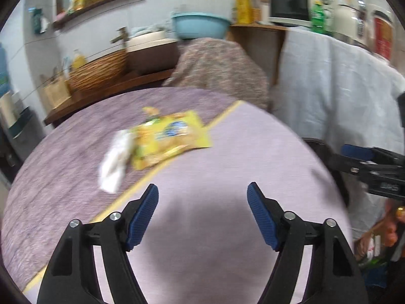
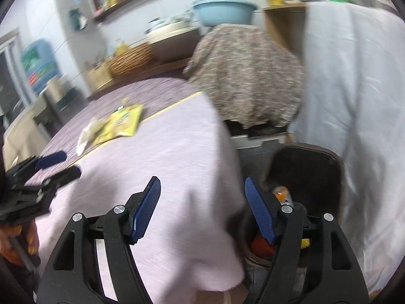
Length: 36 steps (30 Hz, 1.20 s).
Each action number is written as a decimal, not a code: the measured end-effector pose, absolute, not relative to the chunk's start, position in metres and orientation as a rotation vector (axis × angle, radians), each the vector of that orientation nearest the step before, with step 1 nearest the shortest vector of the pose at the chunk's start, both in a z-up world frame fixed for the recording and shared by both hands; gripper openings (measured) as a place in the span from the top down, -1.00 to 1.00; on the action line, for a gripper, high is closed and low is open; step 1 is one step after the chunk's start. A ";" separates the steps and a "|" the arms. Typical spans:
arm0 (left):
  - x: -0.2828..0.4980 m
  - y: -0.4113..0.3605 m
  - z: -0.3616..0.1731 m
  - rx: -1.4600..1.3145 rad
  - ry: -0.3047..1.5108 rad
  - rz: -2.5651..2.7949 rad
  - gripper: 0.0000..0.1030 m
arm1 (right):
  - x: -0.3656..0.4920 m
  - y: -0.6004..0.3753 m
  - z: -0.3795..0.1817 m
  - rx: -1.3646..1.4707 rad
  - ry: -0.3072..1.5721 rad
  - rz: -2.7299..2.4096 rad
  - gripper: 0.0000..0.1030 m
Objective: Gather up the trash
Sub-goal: 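Move both tools back over the table toward the tissue and cracker bag, then grasp the white tissue with the left tool while the right tool grasps the yellow cracker bag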
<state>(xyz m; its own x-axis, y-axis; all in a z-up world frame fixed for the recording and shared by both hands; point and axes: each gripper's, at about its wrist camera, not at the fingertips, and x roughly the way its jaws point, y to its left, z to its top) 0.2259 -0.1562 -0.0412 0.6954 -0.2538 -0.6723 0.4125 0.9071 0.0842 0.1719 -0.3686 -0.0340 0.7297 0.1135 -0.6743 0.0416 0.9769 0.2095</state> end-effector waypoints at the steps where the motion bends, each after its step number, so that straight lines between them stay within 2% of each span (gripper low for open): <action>1: 0.233 -0.145 -0.041 0.234 0.707 -0.338 -0.36 | 0.178 -0.361 -0.032 0.203 0.761 0.066 -0.35; 6: 0.277 -0.102 -0.049 0.230 0.731 -0.201 -0.36 | 0.210 -0.328 -0.027 0.188 0.790 0.179 -0.35; 12: 0.321 -0.101 -0.064 0.270 0.775 -0.173 -0.31 | 0.258 -0.298 -0.026 0.206 0.837 0.281 -0.35; 14: 0.332 -0.102 -0.067 0.265 0.789 -0.181 -0.09 | 0.278 -0.295 -0.028 0.243 0.859 0.289 -0.35; 17: 0.335 -0.099 -0.071 0.247 0.809 -0.189 0.44 | 0.308 -0.294 -0.032 0.308 0.891 0.297 -0.35; 21: 0.334 -0.095 -0.074 0.221 0.816 -0.193 0.75 | 0.337 -0.291 -0.042 0.331 0.915 0.290 -0.33; 24: 0.334 -0.092 -0.073 0.209 0.813 -0.200 0.80 | 0.357 -0.290 -0.050 0.362 0.932 0.292 -0.27; 27: 0.333 -0.091 -0.073 0.204 0.809 -0.205 0.81 | 0.373 -0.289 -0.056 0.402 0.936 0.288 -0.12; 36: 0.334 -0.087 -0.076 0.168 0.820 -0.229 0.83 | 0.392 -0.286 -0.064 0.487 0.938 0.313 -0.08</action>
